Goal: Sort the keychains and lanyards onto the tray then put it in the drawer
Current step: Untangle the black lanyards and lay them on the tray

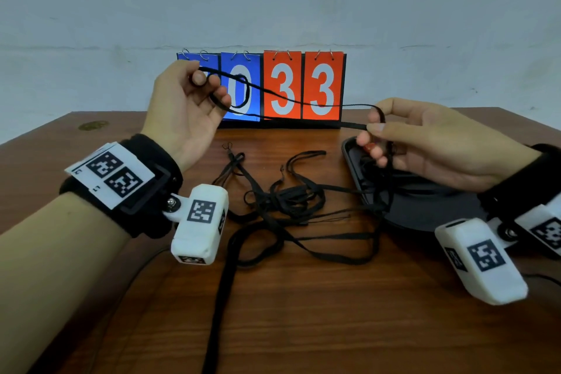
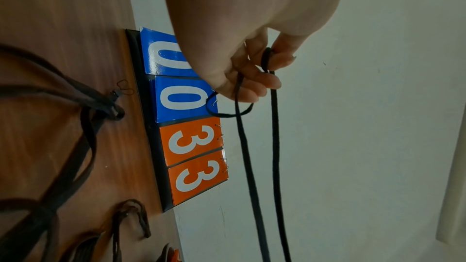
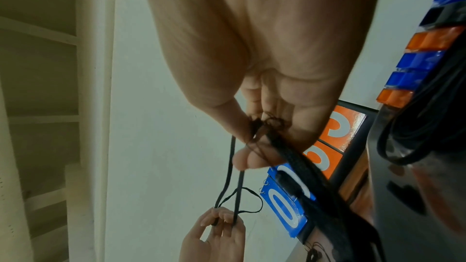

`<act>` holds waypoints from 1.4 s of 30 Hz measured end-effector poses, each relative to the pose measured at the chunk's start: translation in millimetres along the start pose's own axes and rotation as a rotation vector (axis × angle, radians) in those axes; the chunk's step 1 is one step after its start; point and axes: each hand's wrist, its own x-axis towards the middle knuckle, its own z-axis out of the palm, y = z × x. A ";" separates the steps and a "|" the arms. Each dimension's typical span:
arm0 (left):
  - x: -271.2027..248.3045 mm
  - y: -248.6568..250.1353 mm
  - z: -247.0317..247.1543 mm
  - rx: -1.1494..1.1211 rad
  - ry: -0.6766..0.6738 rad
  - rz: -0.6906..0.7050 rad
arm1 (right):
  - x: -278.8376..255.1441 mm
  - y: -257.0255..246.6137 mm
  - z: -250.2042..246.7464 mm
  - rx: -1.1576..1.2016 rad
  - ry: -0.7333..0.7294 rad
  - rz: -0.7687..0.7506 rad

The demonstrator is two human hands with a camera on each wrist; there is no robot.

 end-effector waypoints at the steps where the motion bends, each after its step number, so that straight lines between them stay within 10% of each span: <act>1: 0.2 0.1 0.1 0.003 0.003 0.002 | -0.3 -0.1 0.1 -0.026 0.006 0.011; 15: 5.1 -1.9 -4.3 0.129 0.054 -0.029 | -3.6 -2.6 0.4 -0.035 -0.090 -0.039; 28: -9.6 -6.2 5.1 0.495 -0.166 -0.456 | -4.4 -7.2 1.1 0.132 -0.051 -0.200; 42: -26.2 -8.3 16.6 0.967 -0.298 -0.408 | -3.8 -11.2 3.1 0.197 0.114 -0.293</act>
